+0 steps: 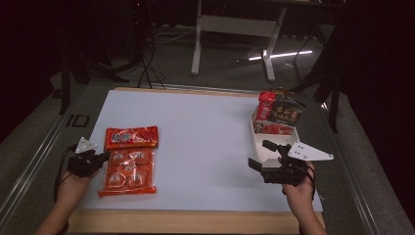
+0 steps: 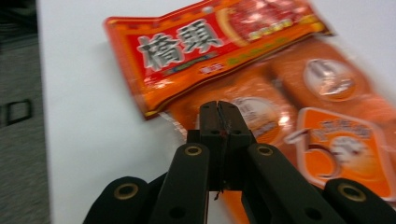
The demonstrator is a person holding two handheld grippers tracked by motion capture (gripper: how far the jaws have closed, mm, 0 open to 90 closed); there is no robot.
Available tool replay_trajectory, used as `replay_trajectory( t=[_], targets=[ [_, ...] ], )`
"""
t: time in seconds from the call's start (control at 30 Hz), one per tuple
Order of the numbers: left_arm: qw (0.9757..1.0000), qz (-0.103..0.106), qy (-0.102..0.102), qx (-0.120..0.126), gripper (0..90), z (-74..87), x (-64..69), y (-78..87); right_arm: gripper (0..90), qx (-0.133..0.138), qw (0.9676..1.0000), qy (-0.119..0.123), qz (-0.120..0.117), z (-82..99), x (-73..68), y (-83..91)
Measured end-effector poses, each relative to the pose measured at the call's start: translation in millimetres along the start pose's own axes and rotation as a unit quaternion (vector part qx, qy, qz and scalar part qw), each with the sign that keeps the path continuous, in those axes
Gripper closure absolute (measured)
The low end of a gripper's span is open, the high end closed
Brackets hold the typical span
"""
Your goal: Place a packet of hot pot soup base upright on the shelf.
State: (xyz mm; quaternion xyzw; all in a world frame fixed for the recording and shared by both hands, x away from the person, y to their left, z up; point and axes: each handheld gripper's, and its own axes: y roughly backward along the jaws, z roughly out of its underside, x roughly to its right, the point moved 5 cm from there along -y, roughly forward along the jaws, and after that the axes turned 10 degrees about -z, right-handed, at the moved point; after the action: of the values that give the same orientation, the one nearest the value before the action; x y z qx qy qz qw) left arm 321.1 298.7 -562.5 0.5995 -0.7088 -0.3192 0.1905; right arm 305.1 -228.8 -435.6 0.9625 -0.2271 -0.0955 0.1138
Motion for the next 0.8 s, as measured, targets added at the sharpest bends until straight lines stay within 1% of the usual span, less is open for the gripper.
replay_trajectory(
  t=[0.1, 0.17, 0.2, 0.23, 0.3, 0.37, 0.43, 0.5, 0.57, 0.63, 0.67, 0.7, 0.77, 0.8],
  targets=[
    [0.9999, -0.009, -0.002, -0.012, 89.9, 4.0, -2.1, -6.4, 13.9, -0.001, 1.0, 0.002, -0.002, -0.2, -0.7, -0.8],
    [0.9998, -0.007, 0.001, -0.017, 90.0, 5.2, -2.4, -8.8, 13.9, -0.001, 1.0, 0.002, -0.003, -0.2, -0.8, -0.9],
    [0.9997, -0.008, 0.0, -0.021, 90.0, 6.5, -2.2, -10.8, 13.9, -0.001, 1.0, 0.002, -0.003, -0.2, -0.8, -0.9],
    [0.9997, -0.004, -0.005, -0.025, 90.0, 8.4, -0.2, -13.9, 14.0, -0.002, 1.0, 0.003, -0.003, -0.1, -0.8, -0.9],
    [0.9997, -0.003, -0.003, -0.025, 90.0, 7.8, 1.7, -15.0, 14.0, -0.002, 1.0, 0.001, -0.005, 0.2, -0.7, -0.7],
    [0.9996, -0.003, -0.01, -0.028, 90.0, 6.9, 4.1, -16.0, 14.1, -0.004, 1.0, 0.001, -0.004, 0.5, -0.1, -0.9],
    [0.9995, -0.001, -0.007, -0.03, 90.0, 6.5, 5.6, -16.7, 14.1, -0.002, 1.0, -0.001, -0.007, 0.4, -0.4, -1.2],
    [0.9995, 0.004, -0.009, -0.029, 90.0, 5.9, 7.7, -16.7, 14.2, -0.005, 1.0, 0.002, -0.008, 0.6, -1.2, -1.5],
    [0.9995, 0.01, -0.011, -0.028, 90.0, 4.8, 9.8, -16.8, 14.1, -0.005, 0.9999, -0.001, -0.011, 0.9, -1.6, -2.0],
    [0.9995, 0.01, -0.011, -0.028, 90.0, 4.8, 9.8, -16.8, 14.2, -0.005, 0.9999, -0.002, -0.012, 1.0, -1.3, -2.4],
    [0.9991, 0.023, -0.018, -0.031, 90.0, 1.8, 16.3, -18.4, 14.2, -0.005, 0.9999, -0.004, -0.013, 1.2, -1.1, -3.4],
    [0.9989, 0.029, -0.02, -0.03, 90.0, 0.6, 19.1, -19.4, 14.2, -0.006, 0.9999, -0.004, -0.014, 1.1, -1.4, -3.7],
    [0.9986, 0.037, -0.024, -0.03, 90.0, -2.2, 25.5, -21.1, 14.2, -0.007, 0.9999, -0.003, -0.015, 0.9, -2.4, -4.1],
    [0.9986, 0.037, -0.024, -0.03, 90.0, -2.2, 25.5, -21.1, 14.2, -0.007, 0.9999, -0.003, -0.015, 0.9, -2.4, -4.1]
  ],
)
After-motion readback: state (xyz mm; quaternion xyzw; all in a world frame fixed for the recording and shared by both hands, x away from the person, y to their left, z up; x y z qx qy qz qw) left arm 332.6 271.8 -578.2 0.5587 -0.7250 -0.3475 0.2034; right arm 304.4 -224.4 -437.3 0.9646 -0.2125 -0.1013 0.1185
